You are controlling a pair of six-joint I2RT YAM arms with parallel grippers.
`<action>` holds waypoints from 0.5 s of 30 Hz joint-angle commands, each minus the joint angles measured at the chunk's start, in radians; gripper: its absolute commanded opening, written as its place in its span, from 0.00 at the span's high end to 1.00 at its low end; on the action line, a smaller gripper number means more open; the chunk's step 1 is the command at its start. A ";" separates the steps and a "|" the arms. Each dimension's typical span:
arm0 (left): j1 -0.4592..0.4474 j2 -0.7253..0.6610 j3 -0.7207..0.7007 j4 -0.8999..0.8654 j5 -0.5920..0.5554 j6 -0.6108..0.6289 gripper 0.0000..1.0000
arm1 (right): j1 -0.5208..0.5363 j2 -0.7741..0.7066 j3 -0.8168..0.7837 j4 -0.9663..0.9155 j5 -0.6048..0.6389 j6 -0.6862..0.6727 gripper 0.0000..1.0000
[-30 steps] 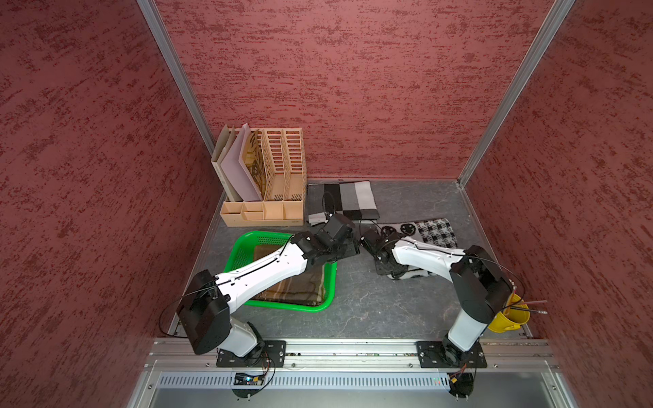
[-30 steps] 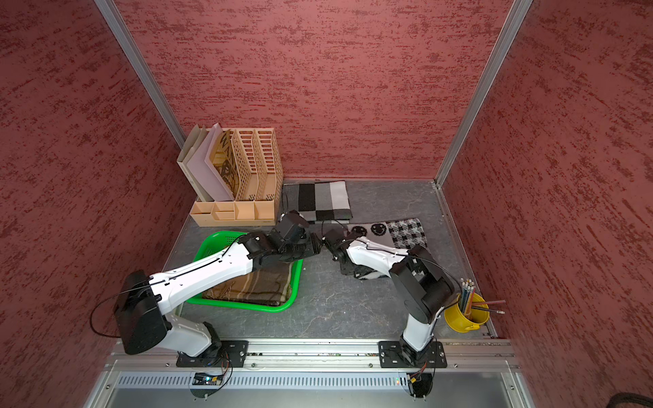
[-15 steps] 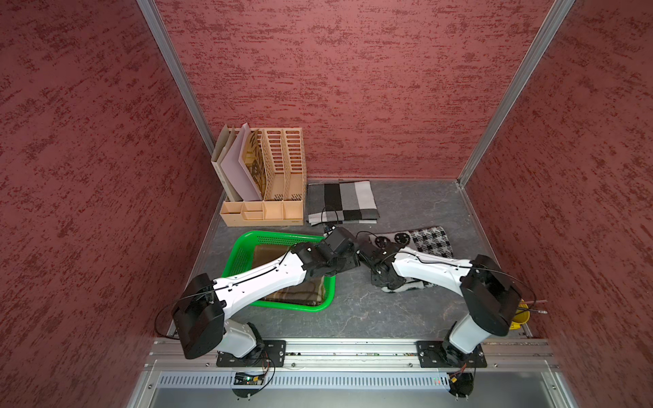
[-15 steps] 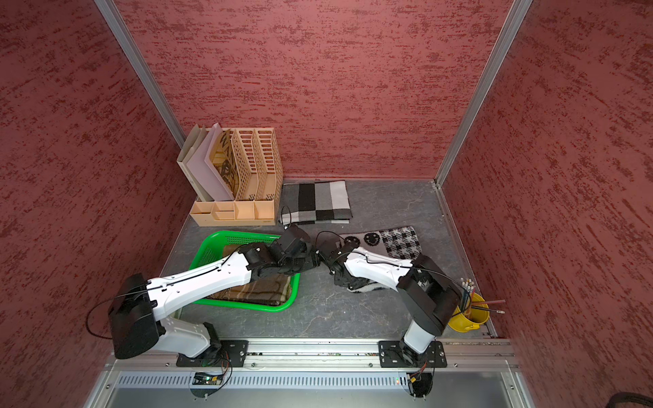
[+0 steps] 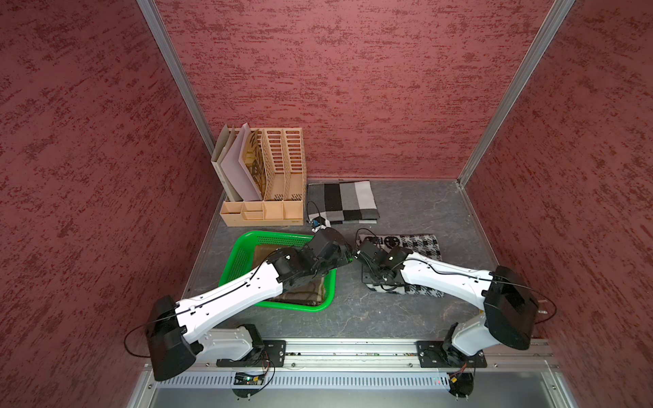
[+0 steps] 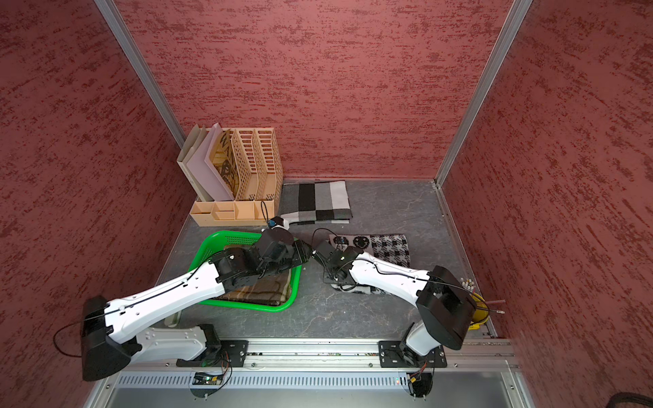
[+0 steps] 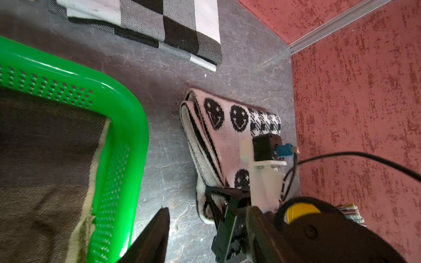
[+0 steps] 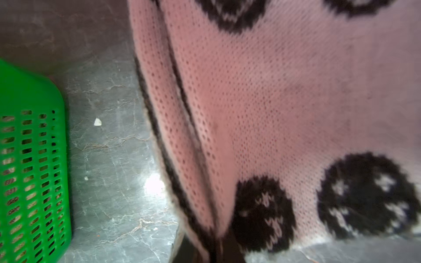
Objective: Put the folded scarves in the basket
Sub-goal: Move the scarf to the center of the board.
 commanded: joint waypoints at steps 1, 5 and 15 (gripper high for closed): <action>0.025 0.001 0.046 -0.015 0.056 0.047 0.44 | 0.013 0.034 0.037 0.064 -0.045 0.018 1.00; 0.023 0.040 0.028 -0.040 0.143 0.056 0.45 | 0.012 0.057 0.094 0.041 -0.027 0.021 1.00; -0.005 -0.132 -0.019 -0.226 -0.146 -0.079 0.31 | 0.001 0.116 0.113 0.071 -0.075 0.030 1.00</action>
